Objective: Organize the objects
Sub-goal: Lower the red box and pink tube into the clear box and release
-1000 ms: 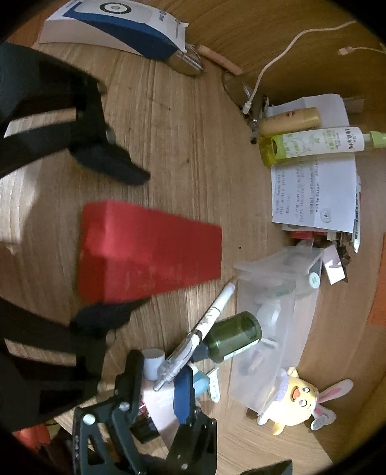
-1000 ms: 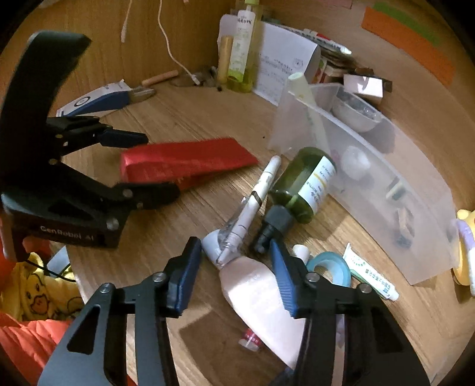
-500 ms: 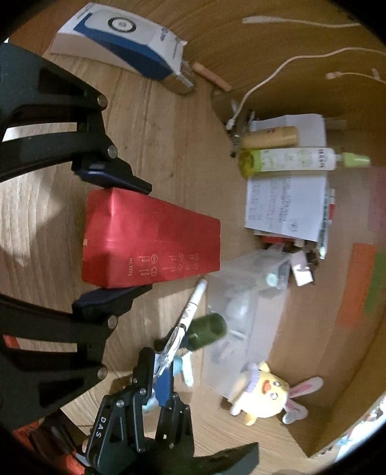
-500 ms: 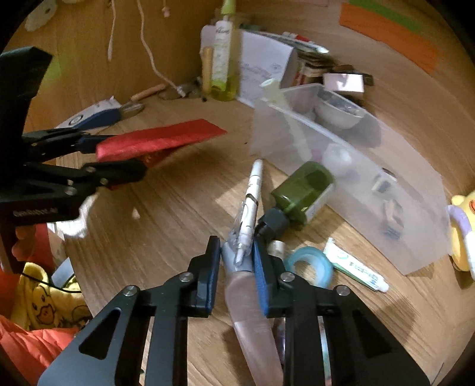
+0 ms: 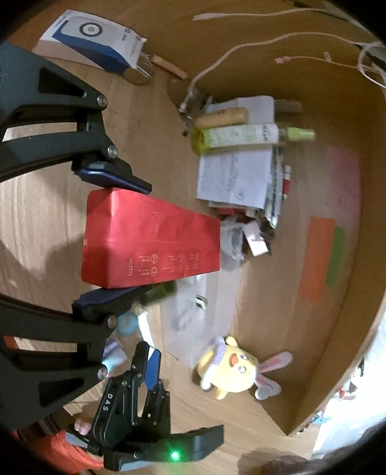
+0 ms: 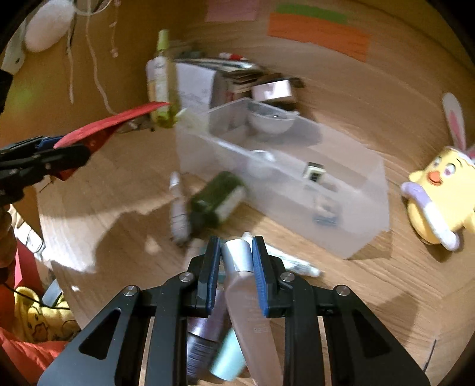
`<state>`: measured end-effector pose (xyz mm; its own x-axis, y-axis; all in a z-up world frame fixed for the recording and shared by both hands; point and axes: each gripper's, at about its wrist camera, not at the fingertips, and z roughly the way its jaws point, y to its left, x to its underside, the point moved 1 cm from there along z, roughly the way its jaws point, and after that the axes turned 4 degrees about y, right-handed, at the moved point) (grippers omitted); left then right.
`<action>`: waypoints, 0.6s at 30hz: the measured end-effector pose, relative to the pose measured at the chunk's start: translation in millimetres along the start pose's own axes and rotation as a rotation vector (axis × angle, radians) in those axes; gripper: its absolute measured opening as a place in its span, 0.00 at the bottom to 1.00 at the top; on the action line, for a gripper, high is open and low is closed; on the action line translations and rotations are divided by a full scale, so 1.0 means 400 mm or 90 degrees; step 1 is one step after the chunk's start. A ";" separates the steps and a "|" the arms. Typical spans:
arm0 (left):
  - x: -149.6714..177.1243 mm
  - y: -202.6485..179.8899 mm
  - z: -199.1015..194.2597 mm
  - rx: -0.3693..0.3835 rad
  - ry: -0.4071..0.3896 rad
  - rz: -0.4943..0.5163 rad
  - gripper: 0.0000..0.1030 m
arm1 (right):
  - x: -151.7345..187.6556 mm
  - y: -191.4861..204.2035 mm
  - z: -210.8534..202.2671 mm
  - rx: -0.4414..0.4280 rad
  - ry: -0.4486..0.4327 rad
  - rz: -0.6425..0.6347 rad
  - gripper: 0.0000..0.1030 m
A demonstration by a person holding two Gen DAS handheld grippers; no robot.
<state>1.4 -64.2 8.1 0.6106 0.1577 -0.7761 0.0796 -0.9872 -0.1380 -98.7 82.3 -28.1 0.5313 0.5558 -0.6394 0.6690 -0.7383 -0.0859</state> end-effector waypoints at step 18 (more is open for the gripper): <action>-0.160 -0.086 0.102 0.041 -0.013 0.029 0.55 | -0.084 -0.118 -0.025 0.025 -0.063 0.032 0.19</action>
<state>-72.6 -39.5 37.6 0.5960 0.1145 -0.7948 0.0008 -0.9899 -0.1420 -142.9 102.1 5.1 0.5080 0.4786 -0.7161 0.6210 -0.7796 -0.0804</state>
